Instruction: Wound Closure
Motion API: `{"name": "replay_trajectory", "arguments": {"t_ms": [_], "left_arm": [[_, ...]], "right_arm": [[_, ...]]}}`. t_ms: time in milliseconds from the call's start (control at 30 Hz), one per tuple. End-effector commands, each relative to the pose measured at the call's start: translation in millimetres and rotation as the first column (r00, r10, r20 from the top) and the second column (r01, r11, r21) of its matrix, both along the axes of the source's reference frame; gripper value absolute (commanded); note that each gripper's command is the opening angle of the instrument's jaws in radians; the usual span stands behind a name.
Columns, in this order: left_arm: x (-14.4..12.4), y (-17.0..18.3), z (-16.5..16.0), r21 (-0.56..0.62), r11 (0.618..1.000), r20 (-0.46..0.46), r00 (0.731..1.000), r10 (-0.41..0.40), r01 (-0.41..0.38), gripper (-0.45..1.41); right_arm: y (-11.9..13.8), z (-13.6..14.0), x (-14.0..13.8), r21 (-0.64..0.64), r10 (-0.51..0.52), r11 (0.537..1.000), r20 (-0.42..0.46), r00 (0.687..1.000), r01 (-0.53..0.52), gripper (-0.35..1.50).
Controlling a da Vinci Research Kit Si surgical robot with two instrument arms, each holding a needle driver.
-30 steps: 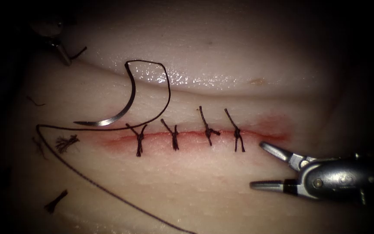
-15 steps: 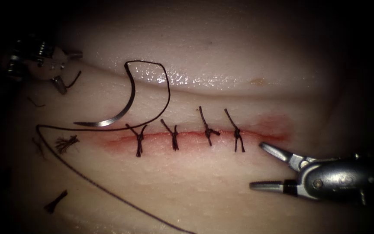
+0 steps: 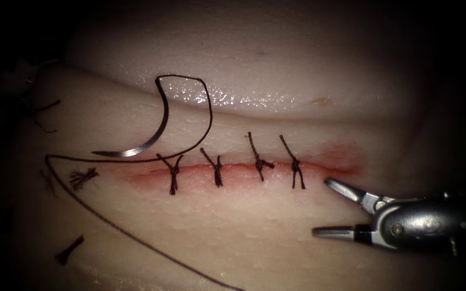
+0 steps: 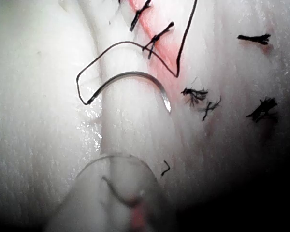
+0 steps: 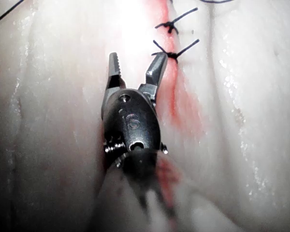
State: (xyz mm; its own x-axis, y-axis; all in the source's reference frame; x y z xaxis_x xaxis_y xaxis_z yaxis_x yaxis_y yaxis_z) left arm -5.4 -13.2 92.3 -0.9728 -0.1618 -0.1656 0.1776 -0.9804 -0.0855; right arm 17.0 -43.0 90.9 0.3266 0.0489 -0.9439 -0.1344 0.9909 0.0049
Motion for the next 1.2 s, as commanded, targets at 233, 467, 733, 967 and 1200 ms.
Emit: {"name": "replay_trajectory", "arguments": {"t_ms": [233,467,733,967,1200], "left_arm": [[-5.2,1.0,0.1,0.216,0.947,0.410,0.859,-0.307,0.236,0.96],[-8.9,1.0,1.8,0.207,0.923,0.495,0.779,-0.385,0.324,0.79],[-9.0,-1.1,5.2,0.223,0.921,0.476,0.789,-0.388,0.319,0.83],[-4.9,-2.2,6.2,0.248,0.929,0.420,0.834,-0.359,0.275,0.78],[-0.4,-1.9,4.7,0.219,0.930,0.388,0.849,-0.360,0.294,0.74]], "right_arm": [[-0.5,0.7,0.9,0.005,0.004,1.000,-0.004,1.000,-0.004,1.31],[-0.9,0.6,0.9,0.002,0.003,1.000,-0.004,1.000,-0.003,1.31],[-0.9,0.7,1.0,0.007,0.006,1.000,-0.004,1.000,-0.006,1.31],[-1.0,0.7,1.1,0.008,0.003,1.000,0.000,1.000,-0.003,1.30],[-0.9,0.7,1.2,0.008,0.004,1.000,0.001,1.000,-0.004,1.30]]}}
